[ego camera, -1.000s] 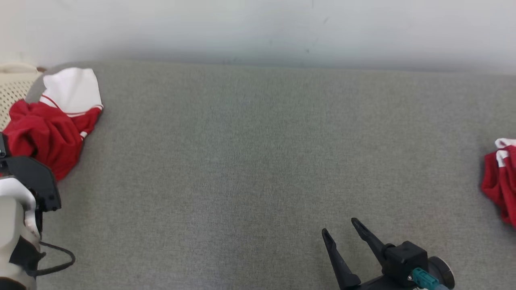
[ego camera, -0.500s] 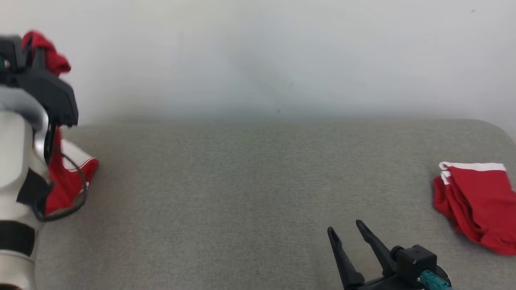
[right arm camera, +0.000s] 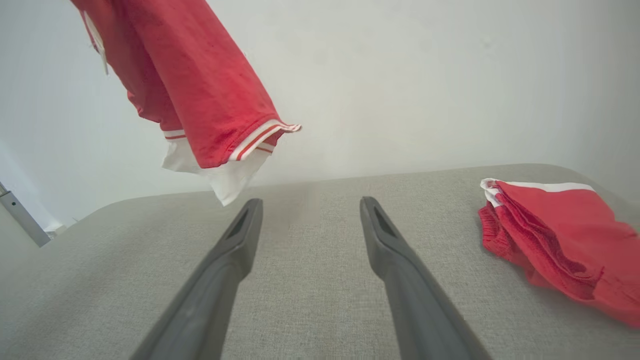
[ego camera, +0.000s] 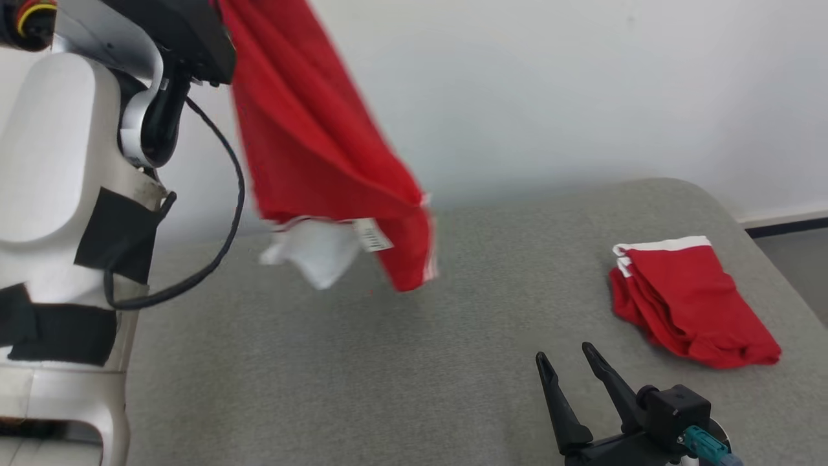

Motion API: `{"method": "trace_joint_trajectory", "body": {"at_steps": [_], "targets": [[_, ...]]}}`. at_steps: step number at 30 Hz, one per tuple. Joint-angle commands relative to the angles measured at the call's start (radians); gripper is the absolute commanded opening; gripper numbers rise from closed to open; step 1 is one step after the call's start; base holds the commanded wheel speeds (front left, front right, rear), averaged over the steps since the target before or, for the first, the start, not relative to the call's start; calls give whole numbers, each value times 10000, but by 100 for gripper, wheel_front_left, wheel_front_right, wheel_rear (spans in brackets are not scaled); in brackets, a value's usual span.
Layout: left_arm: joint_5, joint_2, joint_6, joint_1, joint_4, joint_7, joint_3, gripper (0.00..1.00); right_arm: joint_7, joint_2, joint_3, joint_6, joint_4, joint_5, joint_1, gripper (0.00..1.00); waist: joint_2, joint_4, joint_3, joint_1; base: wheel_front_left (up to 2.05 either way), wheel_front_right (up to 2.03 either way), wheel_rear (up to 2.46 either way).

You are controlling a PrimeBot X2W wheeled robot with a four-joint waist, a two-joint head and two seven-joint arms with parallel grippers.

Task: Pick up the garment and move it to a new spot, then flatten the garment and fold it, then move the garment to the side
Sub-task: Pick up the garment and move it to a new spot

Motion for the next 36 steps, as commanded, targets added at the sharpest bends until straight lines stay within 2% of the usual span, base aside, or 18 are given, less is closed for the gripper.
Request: {"method": "trace_joint_trajectory", "body": {"at_steps": [1,8,13,20,24,25,26,31,36], "targets": [[-265,148,19,299,-235,124,-7,0,10,9,-5,-24,-26,-66,-69,100,1,-445,62,1,0,0,0],[-668,509,20,2075,-2295,981,-594,0,68,8,-177,-24,-122,-152,11,100,1,-871,253,1,0,0,0],[-285,784,472,4004,-3090,1016,-931,0,68,8,-152,-24,-159,-109,56,100,1,-910,333,1,0,0,0],[14,669,1116,6432,-2730,303,-1290,0,87,10,-57,-24,-154,-16,75,100,1,-797,404,1,0,0,0],[95,306,1333,7298,-2045,-418,-1549,0,120,8,-48,-24,-168,-24,117,100,1,-655,410,1,0,0,0],[53,179,1335,7491,-1872,-617,-1599,78,140,13,-37,-24,-169,-38,122,100,1,-620,399,1,0,0,0],[22,84,1338,7625,-1696,-788,-1635,100,151,7,-53,-24,-173,-52,137,100,1,-571,389,1,0,0,0],[-330,-404,1164,8196,-910,-1451,-1644,100,140,7,-60,-24,-159,-26,200,100,1,-362,313,1,0,0,0],[-572,-554,1192,8744,-630,-2038,-1512,100,113,7,-139,-24,-122,48,278,100,1,-187,204,1,0,0,0]]}}
